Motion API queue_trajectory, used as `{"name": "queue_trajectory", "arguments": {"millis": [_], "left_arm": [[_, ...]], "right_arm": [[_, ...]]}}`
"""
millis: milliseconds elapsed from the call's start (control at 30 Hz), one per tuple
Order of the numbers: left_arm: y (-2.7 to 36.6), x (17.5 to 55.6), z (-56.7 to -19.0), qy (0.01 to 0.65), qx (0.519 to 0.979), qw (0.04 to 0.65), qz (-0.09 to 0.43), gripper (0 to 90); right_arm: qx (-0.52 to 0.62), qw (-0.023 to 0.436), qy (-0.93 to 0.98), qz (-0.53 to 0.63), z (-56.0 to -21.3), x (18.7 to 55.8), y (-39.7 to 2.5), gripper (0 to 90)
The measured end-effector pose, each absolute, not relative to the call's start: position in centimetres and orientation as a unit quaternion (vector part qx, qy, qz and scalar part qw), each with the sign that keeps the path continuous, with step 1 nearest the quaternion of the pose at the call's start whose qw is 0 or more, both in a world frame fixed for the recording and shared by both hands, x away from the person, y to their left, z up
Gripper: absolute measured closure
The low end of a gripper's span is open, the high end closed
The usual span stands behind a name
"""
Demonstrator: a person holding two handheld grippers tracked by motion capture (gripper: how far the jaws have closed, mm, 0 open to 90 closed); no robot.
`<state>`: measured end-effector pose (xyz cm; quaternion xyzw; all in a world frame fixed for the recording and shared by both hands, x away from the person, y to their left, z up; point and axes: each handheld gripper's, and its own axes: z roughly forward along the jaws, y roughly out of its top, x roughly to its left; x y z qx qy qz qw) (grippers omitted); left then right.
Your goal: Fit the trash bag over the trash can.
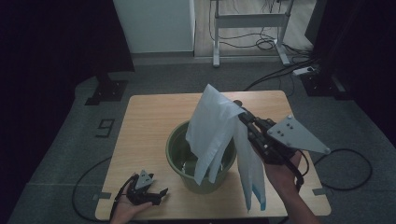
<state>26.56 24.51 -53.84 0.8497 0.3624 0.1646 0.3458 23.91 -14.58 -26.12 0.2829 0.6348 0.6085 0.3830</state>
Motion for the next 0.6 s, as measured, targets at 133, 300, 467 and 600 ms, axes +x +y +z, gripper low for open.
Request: {"name": "queue_trajectory", "arguments": {"millis": [133,300,467,600], "left_arm": [[24.6,26.6,-53.9,0.366,0.847,0.348,0.164,15.3],[24.6,26.6,-53.9,0.366,0.848,0.347,0.164,15.3],[24.5,26.6,-54.0,0.365,0.85,0.344,0.163,15.3],[24.5,26.6,-54.0,0.364,0.851,0.342,0.165,15.3]], "right_arm": [[0.288,0.371,0.645,0.602,-28.0,24.2,-14.2,88.9],[0.298,0.353,0.659,0.593,-30.6,24.7,-13.9,88.8],[0.297,0.338,0.672,0.588,-32.4,24.7,-13.3,88.8],[0.298,0.331,0.678,0.585,-33.4,24.8,-13.0,88.8]]}}
